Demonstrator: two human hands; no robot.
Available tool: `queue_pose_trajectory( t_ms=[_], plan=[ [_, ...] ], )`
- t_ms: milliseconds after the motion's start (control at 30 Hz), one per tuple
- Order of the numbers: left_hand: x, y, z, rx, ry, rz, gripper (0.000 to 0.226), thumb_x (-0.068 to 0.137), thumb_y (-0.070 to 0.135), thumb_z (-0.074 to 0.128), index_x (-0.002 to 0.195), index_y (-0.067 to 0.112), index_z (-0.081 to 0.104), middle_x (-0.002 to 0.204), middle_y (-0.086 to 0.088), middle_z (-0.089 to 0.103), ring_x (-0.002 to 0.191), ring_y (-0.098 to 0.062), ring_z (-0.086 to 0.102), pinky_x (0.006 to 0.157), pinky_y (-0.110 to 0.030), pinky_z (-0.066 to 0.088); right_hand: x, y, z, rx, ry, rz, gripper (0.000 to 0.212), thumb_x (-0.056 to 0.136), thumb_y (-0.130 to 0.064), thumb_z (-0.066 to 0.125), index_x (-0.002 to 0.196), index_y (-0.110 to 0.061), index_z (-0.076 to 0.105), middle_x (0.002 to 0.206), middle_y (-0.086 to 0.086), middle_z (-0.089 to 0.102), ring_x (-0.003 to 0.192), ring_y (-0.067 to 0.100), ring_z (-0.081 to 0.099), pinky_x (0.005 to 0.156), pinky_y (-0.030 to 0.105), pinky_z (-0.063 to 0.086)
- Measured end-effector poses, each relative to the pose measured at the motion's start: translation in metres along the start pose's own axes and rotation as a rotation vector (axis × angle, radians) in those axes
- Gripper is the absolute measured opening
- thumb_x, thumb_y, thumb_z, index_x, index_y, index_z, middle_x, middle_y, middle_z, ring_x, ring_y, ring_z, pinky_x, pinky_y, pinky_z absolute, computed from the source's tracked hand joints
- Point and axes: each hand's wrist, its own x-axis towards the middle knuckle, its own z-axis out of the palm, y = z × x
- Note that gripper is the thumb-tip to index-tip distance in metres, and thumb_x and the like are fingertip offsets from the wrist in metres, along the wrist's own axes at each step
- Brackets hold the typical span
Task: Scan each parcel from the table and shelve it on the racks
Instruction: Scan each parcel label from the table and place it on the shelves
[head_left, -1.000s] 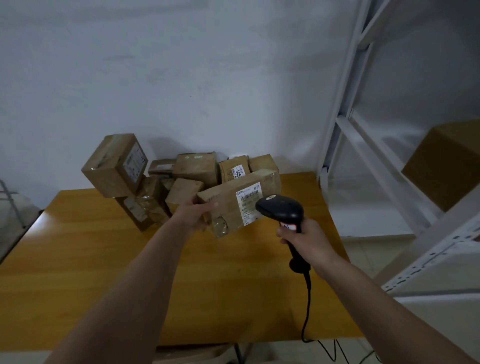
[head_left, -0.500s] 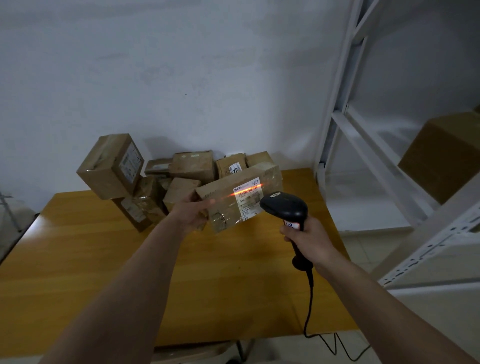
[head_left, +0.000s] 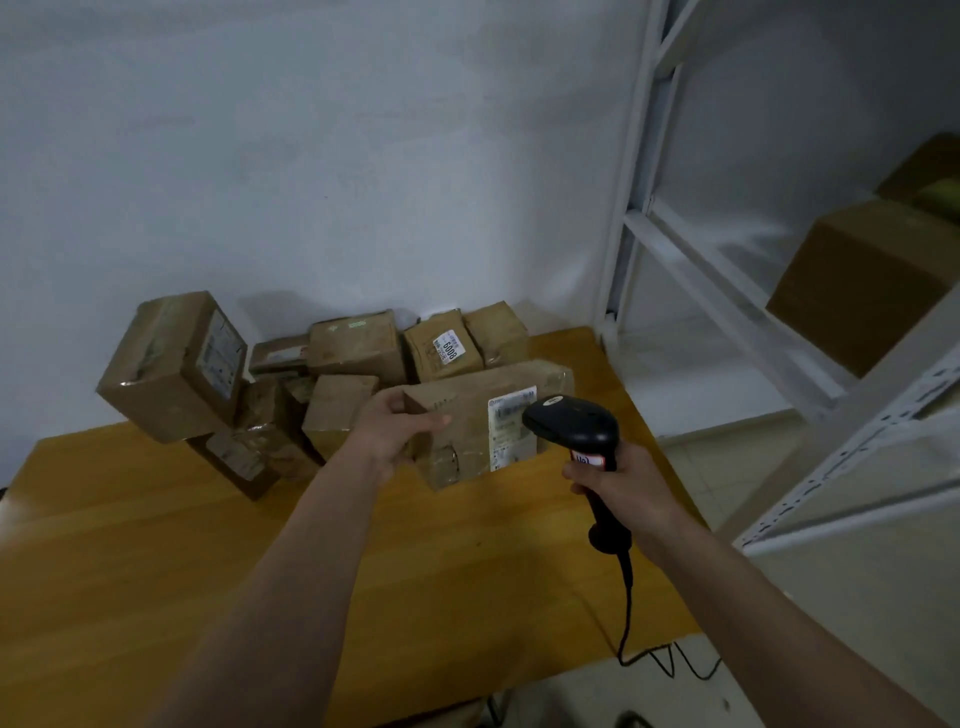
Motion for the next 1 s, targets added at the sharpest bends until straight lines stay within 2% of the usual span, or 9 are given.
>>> queue_pose_trajectory(
  t_ms=[167,333,400,500,567,633,767,867,1000],
  plan=[
    [0.004,-0.007,0.022,0.181,-0.193,-0.04,0.069,0.066,0.008,0.087,0.126,0.017,0.056,0.125,-0.002,0.06,0.119,-0.028,0.054,0.089,-0.053,0.052,-0.019,0.018,-0.008,0.098,0.121,0.05,0.013,0.088,-0.01,0.067,0.092,-0.023,0.064,0.085,0.002,0.068,0.081,0.019,0.065,0.072,0.029,0.05],
    [-0.013,-0.013,0.059,0.241,-0.412,-0.044,0.074,0.063,0.01,0.088,0.128,0.019,0.055,0.133,-0.001,0.056,0.122,-0.029,0.052,0.096,-0.059,0.048,-0.045,0.033,-0.035,0.101,0.218,0.049,0.008,0.089,-0.006,0.065,0.093,-0.013,0.067,0.083,0.015,0.068,0.077,0.022,0.064,0.076,0.036,0.05],
    [-0.025,-0.015,0.075,0.268,-0.459,-0.032,0.07,0.063,0.01,0.088,0.125,0.021,0.056,0.13,0.002,0.056,0.121,-0.026,0.052,0.096,-0.059,0.048,-0.056,0.04,-0.052,0.103,0.248,0.036,0.011,0.089,-0.005,0.064,0.099,-0.008,0.068,0.088,0.021,0.07,0.078,0.025,0.065,0.078,0.042,0.053],
    [-0.047,-0.016,0.103,0.332,-0.52,-0.003,0.056,0.065,0.009,0.087,0.112,0.027,0.061,0.116,0.012,0.058,0.111,-0.019,0.055,0.093,-0.054,0.05,-0.074,0.05,-0.079,0.17,0.279,0.028,0.02,0.089,-0.004,0.063,0.107,-0.012,0.067,0.094,0.012,0.072,0.086,0.024,0.068,0.075,0.035,0.054],
    [-0.063,-0.017,0.126,0.341,-0.554,0.007,0.048,0.066,0.007,0.086,0.103,0.028,0.064,0.107,0.015,0.061,0.101,-0.012,0.057,0.081,-0.045,0.053,-0.088,0.059,-0.1,0.213,0.314,0.027,0.022,0.089,-0.002,0.064,0.108,-0.012,0.066,0.095,0.011,0.073,0.087,0.024,0.069,0.072,0.031,0.056],
    [-0.081,-0.019,0.152,0.331,-0.582,0.011,0.048,0.067,0.005,0.085,0.105,0.025,0.065,0.107,0.013,0.062,0.099,-0.01,0.057,0.072,-0.038,0.053,-0.104,0.068,-0.124,0.246,0.353,0.029,0.022,0.088,-0.002,0.064,0.108,-0.011,0.066,0.095,0.013,0.072,0.088,0.027,0.069,0.071,0.031,0.056],
    [-0.118,-0.021,0.211,0.338,-0.617,0.033,0.059,0.066,0.005,0.086,0.117,0.021,0.06,0.116,0.009,0.059,0.107,-0.016,0.057,0.081,-0.047,0.055,-0.14,0.088,-0.176,0.343,0.43,0.025,0.023,0.088,-0.002,0.064,0.109,-0.012,0.065,0.096,0.011,0.072,0.087,0.024,0.068,0.062,0.024,0.053],
    [-0.147,-0.025,0.255,0.311,-0.656,0.062,0.064,0.064,0.006,0.087,0.12,0.019,0.059,0.123,0.003,0.059,0.114,-0.025,0.057,0.091,-0.056,0.052,-0.166,0.1,-0.216,0.417,0.5,0.006,0.021,0.087,-0.001,0.065,0.106,-0.011,0.067,0.095,0.007,0.071,0.088,0.021,0.067,0.068,0.027,0.052],
    [-0.182,-0.032,0.308,0.245,-0.689,0.103,0.069,0.056,0.008,0.089,0.118,0.019,0.059,0.122,0.0,0.063,0.109,-0.024,0.063,0.088,-0.057,0.054,-0.196,0.113,-0.269,0.497,0.571,-0.035,0.018,0.088,-0.002,0.065,0.104,-0.009,0.067,0.098,0.011,0.071,0.092,0.026,0.066,0.08,0.037,0.054]
  ],
)
